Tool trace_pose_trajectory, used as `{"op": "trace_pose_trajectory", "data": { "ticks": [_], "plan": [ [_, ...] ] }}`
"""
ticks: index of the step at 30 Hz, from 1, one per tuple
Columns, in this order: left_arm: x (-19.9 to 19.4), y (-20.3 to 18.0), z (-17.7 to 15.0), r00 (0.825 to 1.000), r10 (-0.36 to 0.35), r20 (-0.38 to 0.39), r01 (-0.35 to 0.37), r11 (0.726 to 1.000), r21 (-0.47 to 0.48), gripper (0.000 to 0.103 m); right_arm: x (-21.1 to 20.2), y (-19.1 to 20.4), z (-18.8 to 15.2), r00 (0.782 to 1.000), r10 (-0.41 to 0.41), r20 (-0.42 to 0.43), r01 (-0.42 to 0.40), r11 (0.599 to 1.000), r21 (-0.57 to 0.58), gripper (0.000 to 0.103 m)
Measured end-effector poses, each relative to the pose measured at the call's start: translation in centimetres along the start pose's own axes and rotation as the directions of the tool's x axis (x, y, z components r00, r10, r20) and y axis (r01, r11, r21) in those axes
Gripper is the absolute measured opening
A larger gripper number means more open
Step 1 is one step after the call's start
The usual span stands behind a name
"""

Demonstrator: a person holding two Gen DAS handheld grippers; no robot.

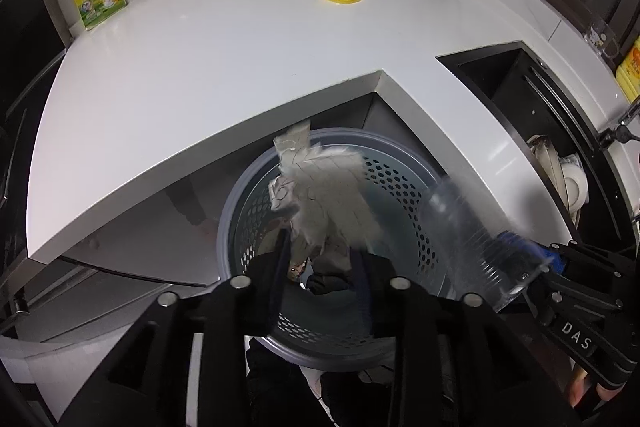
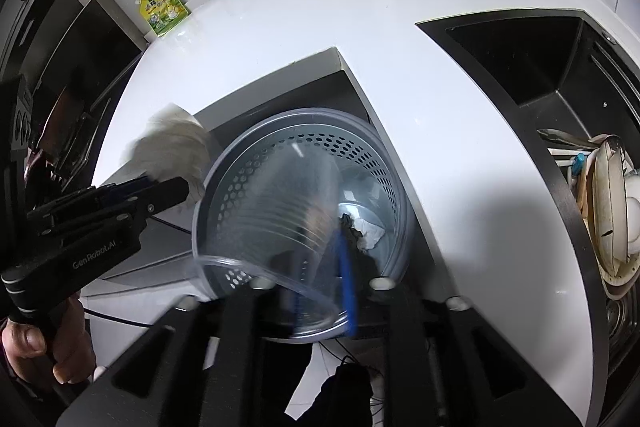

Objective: Collect trash
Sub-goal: 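Open both tools to drop the cup and paper towel into the bin, then move both tools back toward the yellow lid and blue cloth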

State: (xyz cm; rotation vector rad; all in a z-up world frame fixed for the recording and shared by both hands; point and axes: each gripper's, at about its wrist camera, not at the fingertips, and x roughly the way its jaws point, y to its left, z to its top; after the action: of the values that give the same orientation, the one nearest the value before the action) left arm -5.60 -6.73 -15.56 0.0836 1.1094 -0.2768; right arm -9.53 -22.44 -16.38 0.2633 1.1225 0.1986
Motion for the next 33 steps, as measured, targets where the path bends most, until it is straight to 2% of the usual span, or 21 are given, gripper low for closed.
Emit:
{"op": "trace_pose_trajectory", "data": {
  "ticks": [1, 2, 6, 18, 25, 33],
  "plan": [
    [0.0, 0.0, 0.0, 1.0, 0.004, 0.0, -0.004, 1.0, -0.001, 0.035, -0.1, -0.1, 0.0, 1.0, 0.001, 0.005, -0.001, 1.0, 0.005, 0.046],
    [0.0, 0.1, 0.0, 1.0, 0.007, -0.001, -0.007, 1.0, -0.001, 0.038, -0.2, -0.1, 0.0, 1.0, 0.001, 0.012, -0.001, 1.0, 0.007, 0.047],
    [-0.1, 0.2, 0.0, 1.0, 0.014, 0.003, -0.014, 1.0, -0.004, 0.048, -0.4, -0.2, 0.1, 1.0, -0.004, 0.025, 0.004, 1.0, 0.007, 0.047],
    [-1.1, 0.2, 0.8, 0.999, 0.027, 0.033, -0.027, 1.0, -0.002, 0.053, -1.4, -1.0, -0.1, 0.999, 0.001, 0.048, -0.002, 1.0, 0.027, 0.047],
    [-2.7, 0.2, 2.1, 0.994, 0.04, 0.097, -0.041, 0.999, 0.002, 0.058, -3.1, -1.1, 0.9, 0.994, -0.003, 0.108, 0.0, 1.0, 0.023, 0.047],
    [-5.3, 1.0, 5.7, 0.978, 0.048, 0.204, -0.05, 0.999, 0.003, 0.066, -4.8, -1.0, 3.8, 0.981, -0.021, 0.193, 0.019, 1.0, 0.012, 0.049]
  ]
}}
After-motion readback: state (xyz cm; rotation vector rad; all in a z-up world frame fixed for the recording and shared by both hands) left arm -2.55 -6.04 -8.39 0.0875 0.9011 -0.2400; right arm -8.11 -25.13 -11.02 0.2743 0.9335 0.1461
